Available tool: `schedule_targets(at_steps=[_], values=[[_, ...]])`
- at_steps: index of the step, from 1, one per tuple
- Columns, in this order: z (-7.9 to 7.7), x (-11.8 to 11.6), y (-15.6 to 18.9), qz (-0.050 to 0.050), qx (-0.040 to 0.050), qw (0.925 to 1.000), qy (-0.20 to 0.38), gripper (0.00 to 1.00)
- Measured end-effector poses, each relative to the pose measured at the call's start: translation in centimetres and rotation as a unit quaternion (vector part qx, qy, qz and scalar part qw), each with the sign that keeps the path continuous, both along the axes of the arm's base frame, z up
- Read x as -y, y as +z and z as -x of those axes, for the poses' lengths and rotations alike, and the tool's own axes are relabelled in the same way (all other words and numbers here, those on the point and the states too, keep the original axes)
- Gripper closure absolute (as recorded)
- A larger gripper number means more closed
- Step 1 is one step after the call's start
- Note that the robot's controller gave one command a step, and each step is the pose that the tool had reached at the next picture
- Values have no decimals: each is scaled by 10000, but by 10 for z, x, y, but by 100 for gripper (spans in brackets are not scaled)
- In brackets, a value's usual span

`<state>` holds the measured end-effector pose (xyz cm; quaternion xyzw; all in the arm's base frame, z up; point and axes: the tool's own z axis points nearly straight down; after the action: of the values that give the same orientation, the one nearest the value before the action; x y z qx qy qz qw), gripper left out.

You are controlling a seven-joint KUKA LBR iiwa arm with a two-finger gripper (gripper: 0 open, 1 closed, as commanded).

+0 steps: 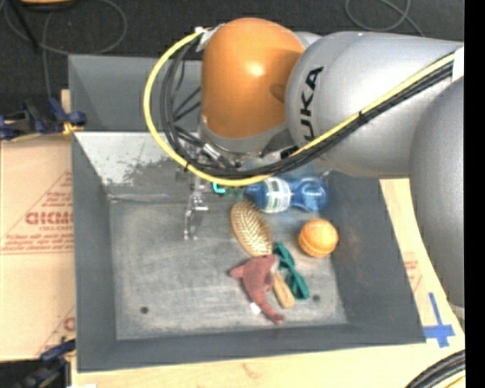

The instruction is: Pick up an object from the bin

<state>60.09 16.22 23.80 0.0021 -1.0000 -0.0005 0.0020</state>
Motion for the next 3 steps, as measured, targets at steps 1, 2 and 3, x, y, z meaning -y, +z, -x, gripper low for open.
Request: schedule_targets(at_steps=[1,2,3], values=[[-2,1,5,-6,41,10000,-24,100],[-2,1,5,-7,41,10000,-27,100],[-5,-2,-24,1,56,9999,105,100]])
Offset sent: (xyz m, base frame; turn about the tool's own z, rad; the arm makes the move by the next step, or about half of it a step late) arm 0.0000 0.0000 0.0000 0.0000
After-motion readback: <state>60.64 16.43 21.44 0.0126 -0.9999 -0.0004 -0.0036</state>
